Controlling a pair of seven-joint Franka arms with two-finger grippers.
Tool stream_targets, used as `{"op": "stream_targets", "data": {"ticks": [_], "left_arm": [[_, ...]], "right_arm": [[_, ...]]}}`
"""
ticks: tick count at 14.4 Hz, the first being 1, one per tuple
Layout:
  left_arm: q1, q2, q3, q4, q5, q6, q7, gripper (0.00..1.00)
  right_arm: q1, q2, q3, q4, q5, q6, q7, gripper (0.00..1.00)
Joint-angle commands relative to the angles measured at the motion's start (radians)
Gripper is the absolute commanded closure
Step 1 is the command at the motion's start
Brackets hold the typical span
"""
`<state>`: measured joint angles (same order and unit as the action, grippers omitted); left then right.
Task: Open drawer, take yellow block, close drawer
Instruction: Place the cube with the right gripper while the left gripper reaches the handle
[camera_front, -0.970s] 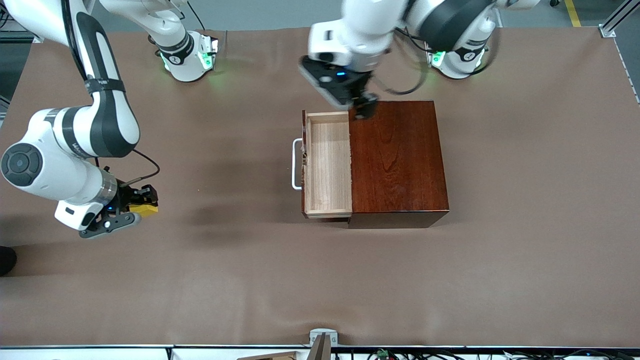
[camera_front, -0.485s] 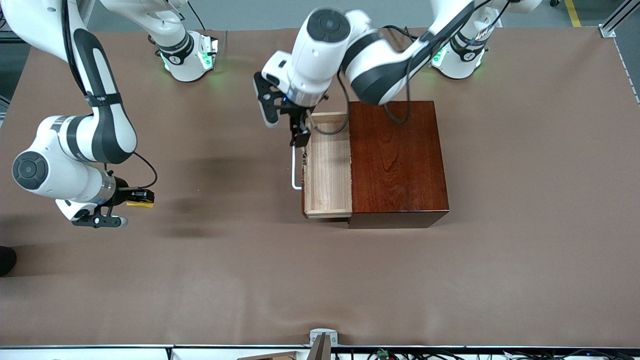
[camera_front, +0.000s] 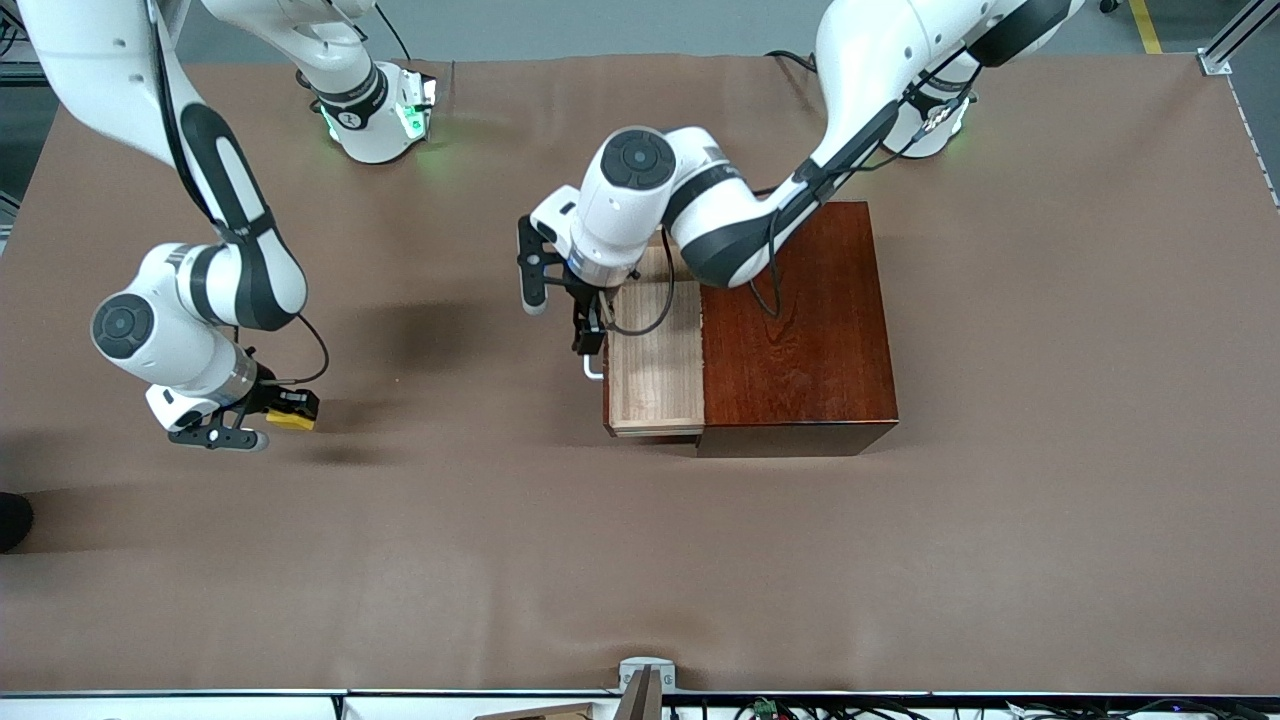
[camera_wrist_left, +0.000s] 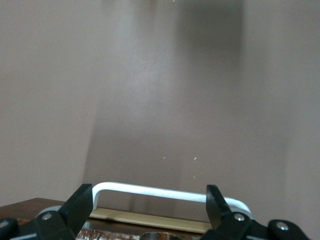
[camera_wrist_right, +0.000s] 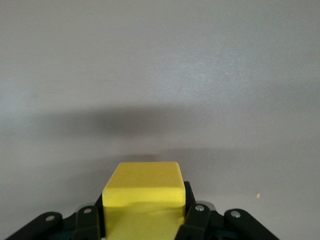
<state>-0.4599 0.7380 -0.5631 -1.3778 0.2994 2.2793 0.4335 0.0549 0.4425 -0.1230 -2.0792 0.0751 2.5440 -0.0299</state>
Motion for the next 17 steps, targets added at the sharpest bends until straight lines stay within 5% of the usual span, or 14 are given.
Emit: {"op": "stream_targets", "data": {"ticks": [1, 5, 6, 7, 8, 17], "left_arm": [[-0.060, 0.017, 0.052, 0.042, 0.026, -0.003, -0.002, 0.00], [-0.059, 0.029, 0.057, 0.036, 0.030, -0.015, -0.004, 0.00], [-0.057, 0.027, 0.063, 0.034, 0.032, -0.030, -0.004, 0.00], [-0.060, 0.027, 0.077, 0.036, 0.032, -0.056, -0.004, 0.00], [-0.060, 0.026, 0.078, 0.036, 0.030, -0.082, -0.004, 0.00], [-0.059, 0.003, 0.085, 0.045, 0.032, -0.317, -0.002, 0.00]], "right_arm": [[-0.024, 0.027, 0.023, -0.001, -0.008, 0.031, -0.013, 1.00], [-0.021, 0.084, 0.025, 0.002, -0.005, 0.093, -0.012, 1.00], [-0.018, 0.085, 0.025, 0.002, -0.006, 0.093, -0.012, 0.75], [-0.017, 0.084, 0.025, 0.002, -0.005, 0.087, -0.010, 0.25], [-0.017, 0.078, 0.025, 0.002, -0.005, 0.082, -0.005, 0.00], [-0.015, -0.086, 0.028, 0.048, -0.006, -0.146, -0.015, 0.00]]}}
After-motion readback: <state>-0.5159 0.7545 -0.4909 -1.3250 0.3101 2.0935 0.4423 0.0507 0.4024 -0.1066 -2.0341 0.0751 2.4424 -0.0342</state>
